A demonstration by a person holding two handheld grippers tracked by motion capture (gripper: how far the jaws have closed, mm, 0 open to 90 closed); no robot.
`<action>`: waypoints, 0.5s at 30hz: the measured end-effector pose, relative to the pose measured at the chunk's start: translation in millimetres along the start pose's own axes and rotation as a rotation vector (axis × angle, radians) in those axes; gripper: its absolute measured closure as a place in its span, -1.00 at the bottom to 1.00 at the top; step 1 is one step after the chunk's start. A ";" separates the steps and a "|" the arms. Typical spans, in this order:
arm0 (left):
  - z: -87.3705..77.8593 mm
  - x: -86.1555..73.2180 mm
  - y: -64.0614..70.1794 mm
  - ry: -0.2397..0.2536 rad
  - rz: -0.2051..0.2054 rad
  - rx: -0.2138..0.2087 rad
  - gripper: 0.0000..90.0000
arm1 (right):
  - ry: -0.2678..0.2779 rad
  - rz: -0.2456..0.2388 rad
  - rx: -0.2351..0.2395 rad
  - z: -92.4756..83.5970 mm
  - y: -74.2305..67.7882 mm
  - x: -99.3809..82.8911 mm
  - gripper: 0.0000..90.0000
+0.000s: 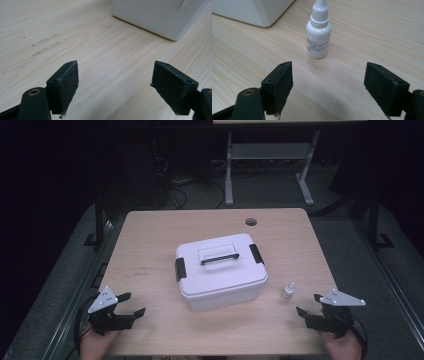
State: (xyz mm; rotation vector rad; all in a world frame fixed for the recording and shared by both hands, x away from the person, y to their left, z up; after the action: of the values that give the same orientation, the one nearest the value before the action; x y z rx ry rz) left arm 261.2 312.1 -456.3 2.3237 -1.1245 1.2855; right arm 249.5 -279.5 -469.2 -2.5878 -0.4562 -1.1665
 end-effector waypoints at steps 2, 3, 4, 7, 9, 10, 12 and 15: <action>-1.4 1.2 -2.6 -0.006 0.001 -0.009 -0.53 | 0.001 0.003 0.003 0.5 0.9 0.0 -0.50; -1.4 1.2 -2.6 -0.006 0.001 -0.009 -0.53 | 0.001 0.006 0.004 0.8 1.4 0.0 -0.50; -3.7 1.6 -4.9 -0.005 -0.005 -0.016 -0.53 | -0.001 0.007 0.004 1.0 1.5 -0.1 -0.50; -6.3 1.8 -7.5 -0.005 0.002 -0.014 -0.51 | -0.004 0.004 -0.002 0.9 1.3 -0.1 -0.50; -8.3 4.0 -9.6 -0.008 0.000 -0.035 -0.51 | 0.000 0.008 -0.003 -0.3 1.7 -0.1 -0.50; -8.5 5.3 -9.8 -0.012 0.002 -0.041 -0.51 | 0.000 0.008 -0.003 -0.3 1.7 -0.1 -0.50; -10.0 13.3 -10.9 -0.033 0.032 -0.069 -0.51 | 0.003 0.005 -0.006 -1.8 1.4 0.6 -0.51; -12.9 25.4 -11.1 -0.050 0.067 -0.094 -0.51 | 0.003 0.000 -0.003 -1.8 -0.1 0.6 -0.51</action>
State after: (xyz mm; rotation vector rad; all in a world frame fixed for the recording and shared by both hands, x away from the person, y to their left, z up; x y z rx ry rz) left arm 269.3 313.7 -426.9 2.2793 -1.2612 1.1761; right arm 248.6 -279.9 -467.6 -2.5889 -0.4540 -1.1715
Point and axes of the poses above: each handheld gripper's, and its own axes: z roughly forward along the jaws, x roughly out of its top, y roughly to its right, the point moved 3 cm from there along z, roughly forward along the jaws, and after that the axes turned 10 degrees about z, right-handed, at the moved point
